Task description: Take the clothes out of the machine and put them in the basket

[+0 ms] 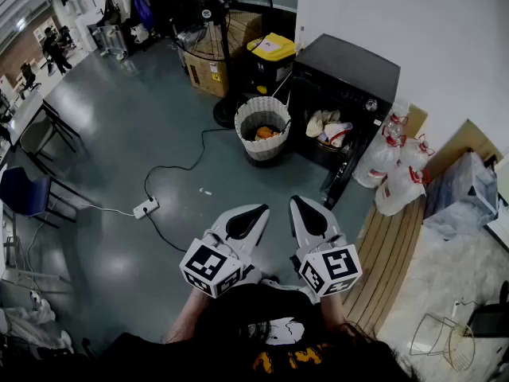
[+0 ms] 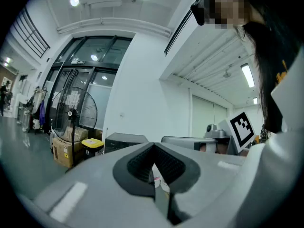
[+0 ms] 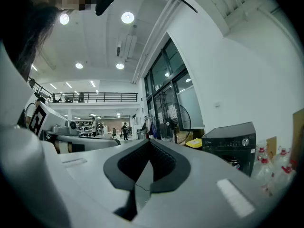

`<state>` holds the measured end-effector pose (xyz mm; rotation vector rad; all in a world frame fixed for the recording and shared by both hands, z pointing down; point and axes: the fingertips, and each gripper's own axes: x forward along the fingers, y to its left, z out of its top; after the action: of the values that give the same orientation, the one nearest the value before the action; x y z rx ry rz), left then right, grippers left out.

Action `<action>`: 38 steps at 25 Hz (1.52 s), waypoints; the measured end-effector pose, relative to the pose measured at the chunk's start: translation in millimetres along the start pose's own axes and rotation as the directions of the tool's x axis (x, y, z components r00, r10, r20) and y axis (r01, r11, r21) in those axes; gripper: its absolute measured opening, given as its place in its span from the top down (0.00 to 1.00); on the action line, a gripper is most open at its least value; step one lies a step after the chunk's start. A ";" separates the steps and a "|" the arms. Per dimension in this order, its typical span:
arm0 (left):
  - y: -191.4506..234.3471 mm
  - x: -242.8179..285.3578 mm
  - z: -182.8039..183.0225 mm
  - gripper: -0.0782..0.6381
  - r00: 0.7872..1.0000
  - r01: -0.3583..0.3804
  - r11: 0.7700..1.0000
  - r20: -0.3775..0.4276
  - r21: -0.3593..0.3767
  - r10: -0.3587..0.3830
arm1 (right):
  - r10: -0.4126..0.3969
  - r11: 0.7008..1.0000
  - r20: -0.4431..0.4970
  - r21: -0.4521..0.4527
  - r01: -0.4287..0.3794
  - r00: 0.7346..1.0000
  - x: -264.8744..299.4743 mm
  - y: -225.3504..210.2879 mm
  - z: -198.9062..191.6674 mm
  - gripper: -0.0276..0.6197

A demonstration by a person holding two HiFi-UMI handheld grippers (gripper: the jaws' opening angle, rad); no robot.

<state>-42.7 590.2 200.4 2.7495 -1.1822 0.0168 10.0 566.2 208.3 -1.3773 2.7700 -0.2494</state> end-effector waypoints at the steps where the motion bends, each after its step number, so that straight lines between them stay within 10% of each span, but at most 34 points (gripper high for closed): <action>1: -0.8 -0.5 0.4 0.89 1.000 -0.003 1.000 0.001 0.000 0.003 | 0.001 1.000 0.004 0.001 -0.001 1.000 -1.4 0.1 0.8 0.92; 24: 36.8 39.7 -3.5 0.89 0.998 -0.040 0.999 -0.040 0.000 0.040 | 0.056 0.998 -0.009 0.031 -0.055 0.998 39.4 -28.9 -3.6 0.92; 38: 146.1 122.6 -3.8 0.89 0.996 0.045 0.999 -0.075 0.001 -0.045 | -0.029 0.999 -0.043 0.043 0.031 0.999 155.9 -87.2 -10.1 0.92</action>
<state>-63.6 403.1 231.8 2.7509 -1.1023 0.1151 -16.7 391.9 238.0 -1.4203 2.7616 -0.3415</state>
